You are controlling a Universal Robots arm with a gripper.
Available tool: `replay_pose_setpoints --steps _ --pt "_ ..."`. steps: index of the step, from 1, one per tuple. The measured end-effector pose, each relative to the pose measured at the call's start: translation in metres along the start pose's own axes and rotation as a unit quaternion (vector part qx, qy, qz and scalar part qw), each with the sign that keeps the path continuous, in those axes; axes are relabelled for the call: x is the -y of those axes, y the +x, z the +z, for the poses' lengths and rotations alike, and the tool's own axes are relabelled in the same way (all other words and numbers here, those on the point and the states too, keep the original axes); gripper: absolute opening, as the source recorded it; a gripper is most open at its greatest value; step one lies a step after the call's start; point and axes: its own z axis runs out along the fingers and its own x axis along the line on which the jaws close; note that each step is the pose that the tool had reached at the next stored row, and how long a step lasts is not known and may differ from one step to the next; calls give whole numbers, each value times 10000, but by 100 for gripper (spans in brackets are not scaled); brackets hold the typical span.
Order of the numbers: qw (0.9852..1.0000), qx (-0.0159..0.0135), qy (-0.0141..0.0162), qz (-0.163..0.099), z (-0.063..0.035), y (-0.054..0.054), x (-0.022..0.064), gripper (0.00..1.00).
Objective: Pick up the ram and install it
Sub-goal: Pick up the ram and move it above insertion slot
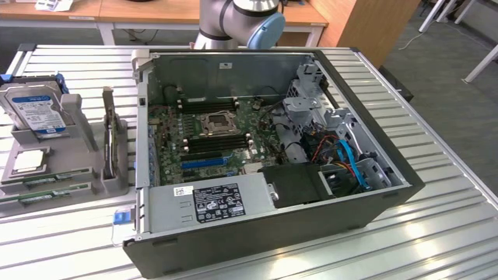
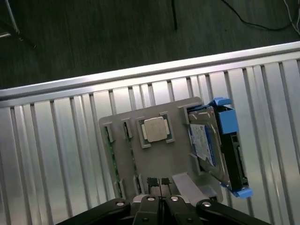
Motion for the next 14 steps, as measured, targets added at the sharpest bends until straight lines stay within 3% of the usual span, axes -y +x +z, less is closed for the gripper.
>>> replay_pose_setpoints --steps 6,14 --pt "9991 -19 -10 -428 0 0 0 10" --pt "9988 -22 -11 -497 0 0 0 10"
